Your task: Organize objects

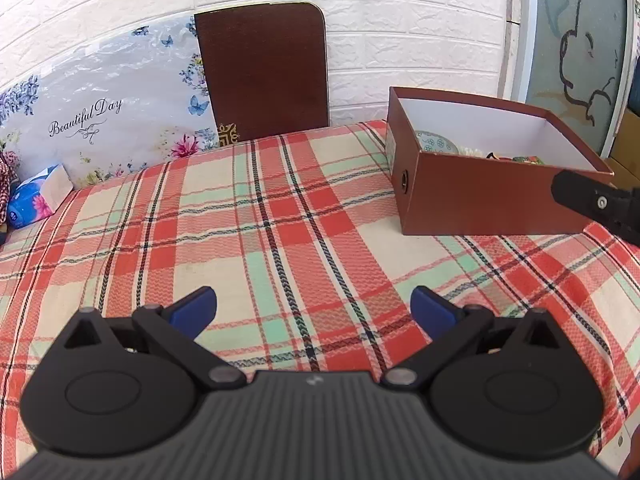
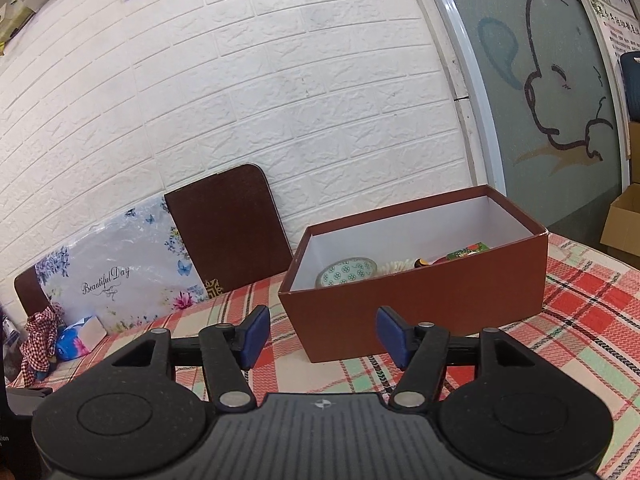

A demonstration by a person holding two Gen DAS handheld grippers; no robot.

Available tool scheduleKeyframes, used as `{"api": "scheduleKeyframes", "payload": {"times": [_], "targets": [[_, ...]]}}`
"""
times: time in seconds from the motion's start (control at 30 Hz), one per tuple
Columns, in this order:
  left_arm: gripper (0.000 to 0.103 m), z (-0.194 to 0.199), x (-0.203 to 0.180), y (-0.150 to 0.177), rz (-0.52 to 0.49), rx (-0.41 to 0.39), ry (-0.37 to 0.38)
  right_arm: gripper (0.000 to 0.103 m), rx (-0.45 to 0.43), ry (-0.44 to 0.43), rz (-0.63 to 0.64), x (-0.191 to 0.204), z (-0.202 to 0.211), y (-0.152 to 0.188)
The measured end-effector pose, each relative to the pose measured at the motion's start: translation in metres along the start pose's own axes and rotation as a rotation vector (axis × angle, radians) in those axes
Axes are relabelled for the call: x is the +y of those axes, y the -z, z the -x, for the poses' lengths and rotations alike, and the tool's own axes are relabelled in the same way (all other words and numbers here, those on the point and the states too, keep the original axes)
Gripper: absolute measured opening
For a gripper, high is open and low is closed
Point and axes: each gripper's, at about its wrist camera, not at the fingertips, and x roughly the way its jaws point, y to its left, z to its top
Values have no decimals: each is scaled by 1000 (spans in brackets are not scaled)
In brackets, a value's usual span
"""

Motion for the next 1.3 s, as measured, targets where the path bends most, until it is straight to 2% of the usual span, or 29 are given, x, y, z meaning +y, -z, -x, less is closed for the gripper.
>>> {"api": "scheduleKeyframes", "payload": {"times": [0.5,0.67,0.87,1.3], "targets": [[103,5,-1,1,-15,-9,-24,64,-14,8,-14,4,3,0],[103,4,-5,2,-26,2,-40,64,-11,4,-18,1,3,-1],[103,1,-6,1,-18,30,-21,65,-15,7,-33,-4,3,-1],[103,-8,-10,3,-36,61,-39,65,27,1,-58,-15,-8,8]]}}
